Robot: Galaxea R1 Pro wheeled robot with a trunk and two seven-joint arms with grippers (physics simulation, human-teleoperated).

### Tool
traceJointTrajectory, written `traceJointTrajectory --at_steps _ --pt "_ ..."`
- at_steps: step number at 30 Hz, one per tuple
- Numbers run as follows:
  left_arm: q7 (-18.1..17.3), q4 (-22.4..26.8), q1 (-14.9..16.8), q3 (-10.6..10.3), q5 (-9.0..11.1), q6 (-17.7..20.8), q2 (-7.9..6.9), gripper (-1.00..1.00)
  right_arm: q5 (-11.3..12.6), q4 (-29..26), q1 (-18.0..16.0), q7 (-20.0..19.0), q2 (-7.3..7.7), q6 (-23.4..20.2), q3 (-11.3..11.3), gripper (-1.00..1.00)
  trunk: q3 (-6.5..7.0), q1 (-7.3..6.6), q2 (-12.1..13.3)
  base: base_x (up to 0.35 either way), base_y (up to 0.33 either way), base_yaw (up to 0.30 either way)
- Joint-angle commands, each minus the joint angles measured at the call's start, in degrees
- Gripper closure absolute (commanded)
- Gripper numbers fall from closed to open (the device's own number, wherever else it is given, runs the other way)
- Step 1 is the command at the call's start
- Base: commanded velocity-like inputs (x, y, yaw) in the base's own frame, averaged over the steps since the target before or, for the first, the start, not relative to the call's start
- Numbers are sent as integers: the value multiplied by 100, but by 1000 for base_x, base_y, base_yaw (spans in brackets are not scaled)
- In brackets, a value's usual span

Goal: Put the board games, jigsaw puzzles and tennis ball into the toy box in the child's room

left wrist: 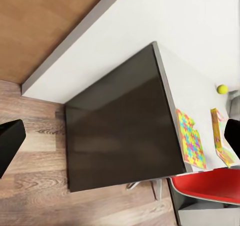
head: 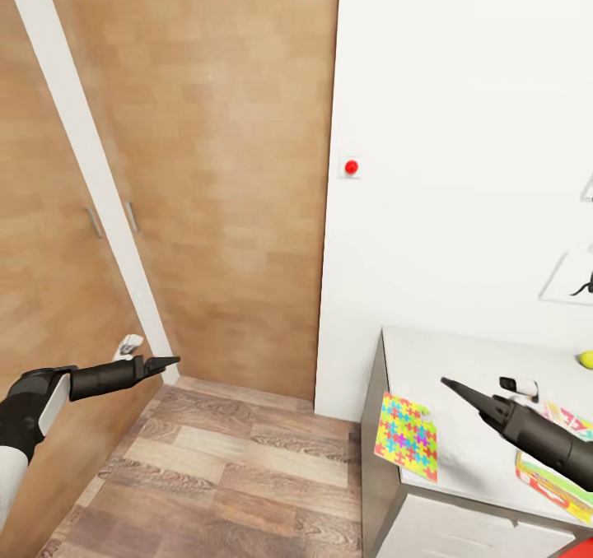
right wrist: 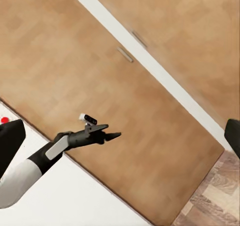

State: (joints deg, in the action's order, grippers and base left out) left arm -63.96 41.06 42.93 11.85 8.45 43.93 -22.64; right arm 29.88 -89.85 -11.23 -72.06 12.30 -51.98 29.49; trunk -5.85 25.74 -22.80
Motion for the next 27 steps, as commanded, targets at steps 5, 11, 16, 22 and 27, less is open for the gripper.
traceJointTrajectory --at_steps 5,11,16,22,27 --pt "-33 21 5 1 24 43 18 -100 -31 77 8 -217 -138 219 113 -100 34 4 -12 0 0 0" --pt "-35 220 5 -6 27 94 202 -100 19 116 21 -350 -114 409 270 -100 90 4 -12 0 0 0" --pt "10 299 5 -105 12 111 503 -100 29 139 24 -454 -147 445 436 -100 137 4 -12 0 -50 0" --pt "93 374 5 -390 -22 115 708 -100 19 149 25 -588 -112 465 504 -100 193 4 -12 0 -218 0" --pt "110 404 5 -468 -31 116 742 -100 18 151 25 -617 -128 468 594 -100 240 4 -12 0 -180 0"
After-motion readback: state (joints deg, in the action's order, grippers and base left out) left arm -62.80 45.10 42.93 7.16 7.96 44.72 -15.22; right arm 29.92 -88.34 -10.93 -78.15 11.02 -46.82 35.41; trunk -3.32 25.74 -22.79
